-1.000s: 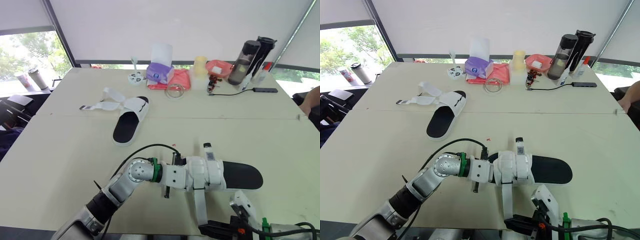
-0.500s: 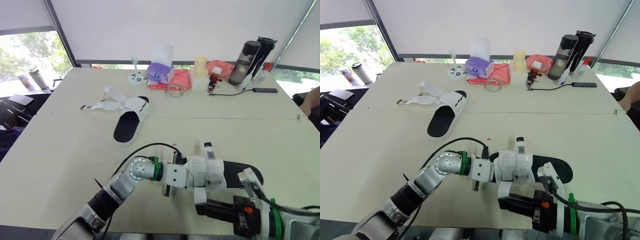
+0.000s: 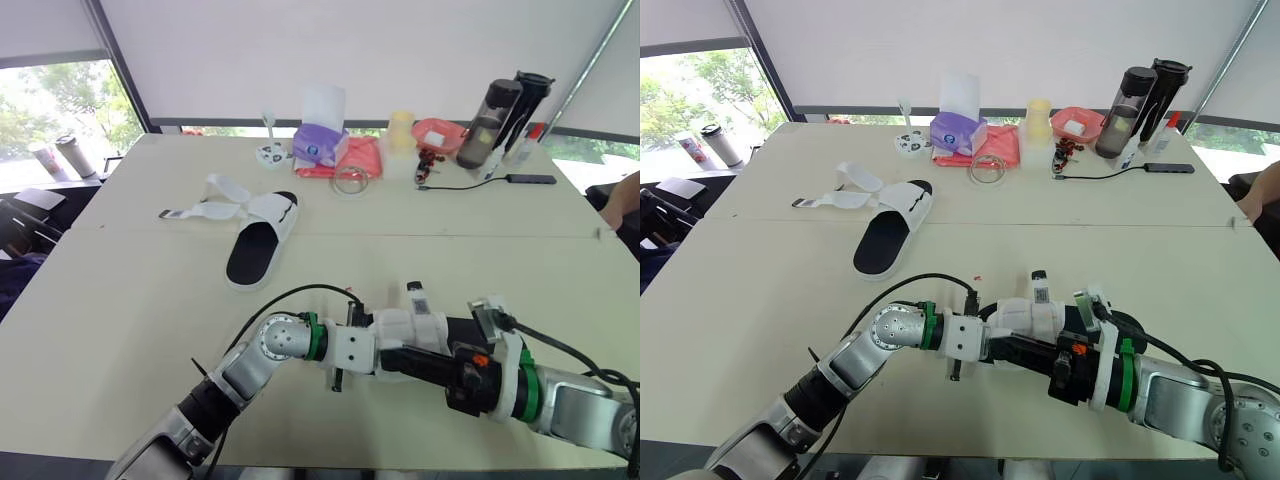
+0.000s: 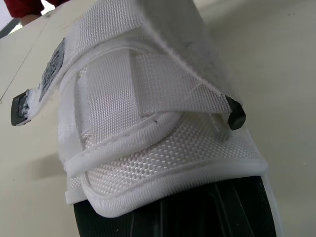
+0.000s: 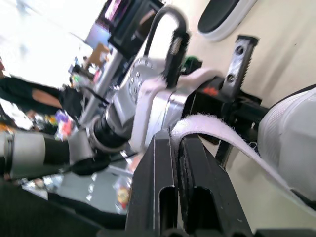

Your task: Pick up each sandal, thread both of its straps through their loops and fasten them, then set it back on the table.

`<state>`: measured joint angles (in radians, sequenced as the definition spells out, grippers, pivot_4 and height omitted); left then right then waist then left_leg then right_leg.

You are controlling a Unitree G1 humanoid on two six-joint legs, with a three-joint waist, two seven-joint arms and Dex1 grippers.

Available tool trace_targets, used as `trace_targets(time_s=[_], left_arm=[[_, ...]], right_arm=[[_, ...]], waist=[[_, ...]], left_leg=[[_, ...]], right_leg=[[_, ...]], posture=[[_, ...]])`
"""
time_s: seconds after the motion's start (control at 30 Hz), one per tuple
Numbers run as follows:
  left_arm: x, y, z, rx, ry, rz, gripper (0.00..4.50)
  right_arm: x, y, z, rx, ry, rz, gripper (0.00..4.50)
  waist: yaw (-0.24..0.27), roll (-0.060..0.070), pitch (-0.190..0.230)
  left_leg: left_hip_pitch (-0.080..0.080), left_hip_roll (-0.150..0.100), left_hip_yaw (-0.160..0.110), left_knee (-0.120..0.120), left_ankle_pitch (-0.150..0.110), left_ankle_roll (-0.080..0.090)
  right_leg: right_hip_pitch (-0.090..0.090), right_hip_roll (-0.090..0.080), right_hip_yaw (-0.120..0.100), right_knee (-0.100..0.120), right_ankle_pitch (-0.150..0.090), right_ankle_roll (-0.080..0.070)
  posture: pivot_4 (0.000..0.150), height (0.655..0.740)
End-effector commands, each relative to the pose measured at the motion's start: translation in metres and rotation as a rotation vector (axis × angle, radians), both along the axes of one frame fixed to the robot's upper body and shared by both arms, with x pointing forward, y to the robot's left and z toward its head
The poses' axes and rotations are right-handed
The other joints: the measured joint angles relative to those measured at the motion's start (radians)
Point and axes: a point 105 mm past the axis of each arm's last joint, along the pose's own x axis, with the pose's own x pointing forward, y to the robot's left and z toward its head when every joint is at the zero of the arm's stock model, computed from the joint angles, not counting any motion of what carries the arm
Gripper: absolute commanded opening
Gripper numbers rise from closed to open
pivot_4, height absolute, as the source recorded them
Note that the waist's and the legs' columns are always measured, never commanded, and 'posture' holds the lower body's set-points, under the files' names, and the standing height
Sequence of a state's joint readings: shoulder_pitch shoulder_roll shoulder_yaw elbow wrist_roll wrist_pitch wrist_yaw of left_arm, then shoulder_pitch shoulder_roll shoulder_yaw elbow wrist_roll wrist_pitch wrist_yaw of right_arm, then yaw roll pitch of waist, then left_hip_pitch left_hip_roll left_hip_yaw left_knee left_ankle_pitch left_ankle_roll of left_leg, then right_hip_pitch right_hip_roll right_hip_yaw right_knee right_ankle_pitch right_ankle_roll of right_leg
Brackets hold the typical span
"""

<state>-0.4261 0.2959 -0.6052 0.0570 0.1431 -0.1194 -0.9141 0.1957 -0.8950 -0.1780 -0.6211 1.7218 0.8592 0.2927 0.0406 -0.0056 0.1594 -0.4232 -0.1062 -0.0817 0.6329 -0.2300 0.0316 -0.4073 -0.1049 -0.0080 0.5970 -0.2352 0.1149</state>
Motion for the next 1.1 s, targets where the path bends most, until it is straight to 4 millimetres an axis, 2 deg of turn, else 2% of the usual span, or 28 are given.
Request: trace_targets(time_s=[0.03, 0.07, 0.1, 0.3, 0.43, 0.57, 0.67, 0.8, 0.97, 1.1], left_arm=[[0.002, 0.012, -0.027, 0.109, 0.056, 0.050, 0.00], [0.002, 0.012, -0.027, 0.110, 0.055, 0.051, 0.00], [0.002, 0.012, -0.027, 0.110, 0.056, 0.052, 0.00], [0.002, 0.012, -0.028, 0.112, 0.054, 0.055, 0.00], [0.003, 0.013, -0.028, 0.114, 0.051, 0.056, 0.00], [0.006, 0.014, -0.028, 0.118, 0.048, 0.059, 0.00], [0.007, 0.015, -0.029, 0.121, 0.046, 0.059, 0.00], [0.009, 0.016, -0.030, 0.126, 0.043, 0.057, 0.00], [0.011, 0.018, -0.031, 0.129, 0.041, 0.059, 0.00], [0.015, 0.024, -0.033, 0.142, 0.032, 0.083, 0.00]], right_arm=[[0.007, 0.002, 0.022, 0.098, -0.066, -0.024, 0.66], [0.010, 0.000, 0.022, 0.103, -0.070, -0.040, 0.95], [0.012, -0.001, 0.022, 0.108, -0.074, -0.051, 1.43], [0.026, -0.007, 0.020, 0.086, -0.108, -0.126, 4.47], [0.029, -0.009, 0.017, 0.050, -0.124, -0.138, 4.47], [0.033, -0.016, 0.026, -0.017, -0.210, -0.133, 4.47], [0.037, -0.021, 0.035, -0.234, -0.380, -0.057, 4.47], [0.044, -0.021, 0.031, -0.425, -0.507, 0.064, 4.47], [0.052, -0.022, 0.026, -0.469, -0.550, 0.133, 4.47], [0.053, -0.034, 0.025, -0.509, -0.561, 0.179, 4.47]], waist=[[0.000, 0.000, 0.000], [0.000, 0.000, 0.000], [0.000, 0.000, 0.000], [0.001, 0.001, -0.001], [0.001, 0.001, -0.001], [0.000, 0.001, -0.001], [0.000, 0.002, -0.001], [0.000, 0.002, -0.002], [0.000, 0.002, -0.002], [0.000, 0.002, -0.001]], left_leg=[[0.000, 0.000, 0.000, 0.000, 0.000, 0.000], [0.000, 0.000, 0.000, 0.000, 0.000, 0.000], [0.001, 0.000, 0.000, 0.000, 0.000, 0.000], [0.002, 0.000, 0.000, 0.000, 0.000, 0.000], [0.002, 0.000, 0.000, 0.000, 0.000, 0.000], [0.003, 0.000, 0.000, 0.000, 0.000, 0.000], [0.003, 0.000, 0.000, 0.000, 0.000, 0.000], [0.004, 0.001, 0.000, 0.001, 0.000, 0.000], [0.004, 0.000, 0.000, 0.000, 0.000, 0.000], [0.004, 0.000, 0.000, 0.001, 0.000, 0.000]], right_leg=[[0.000, 0.000, 0.000, 0.000, 0.000, 0.000], [0.000, 0.000, 0.000, 0.000, 0.000, 0.000], [0.000, 0.000, 0.000, 0.000, 0.000, 0.000], [0.002, 0.001, 0.000, 0.000, 0.000, 0.000], [0.002, 0.001, 0.000, 0.000, 0.000, 0.000], [0.002, 0.001, 0.000, 0.000, 0.000, 0.000], [0.002, 0.001, 0.000, 0.000, 0.000, 0.000], [0.003, 0.001, 0.000, 0.001, 0.000, 0.000], [0.003, 0.001, 0.000, 0.001, 0.000, 0.000], [0.003, 0.001, 0.000, 0.001, 0.001, 0.000]], posture=[[0.150, 0.7400], [0.150, 0.7400], [0.150, 0.7400], [0.150, 0.7400], [0.150, 0.7400], [0.150, 0.7400], [0.150, 0.7400], [0.150, 0.7400], [0.150, 0.7400], [0.150, 0.7400]])
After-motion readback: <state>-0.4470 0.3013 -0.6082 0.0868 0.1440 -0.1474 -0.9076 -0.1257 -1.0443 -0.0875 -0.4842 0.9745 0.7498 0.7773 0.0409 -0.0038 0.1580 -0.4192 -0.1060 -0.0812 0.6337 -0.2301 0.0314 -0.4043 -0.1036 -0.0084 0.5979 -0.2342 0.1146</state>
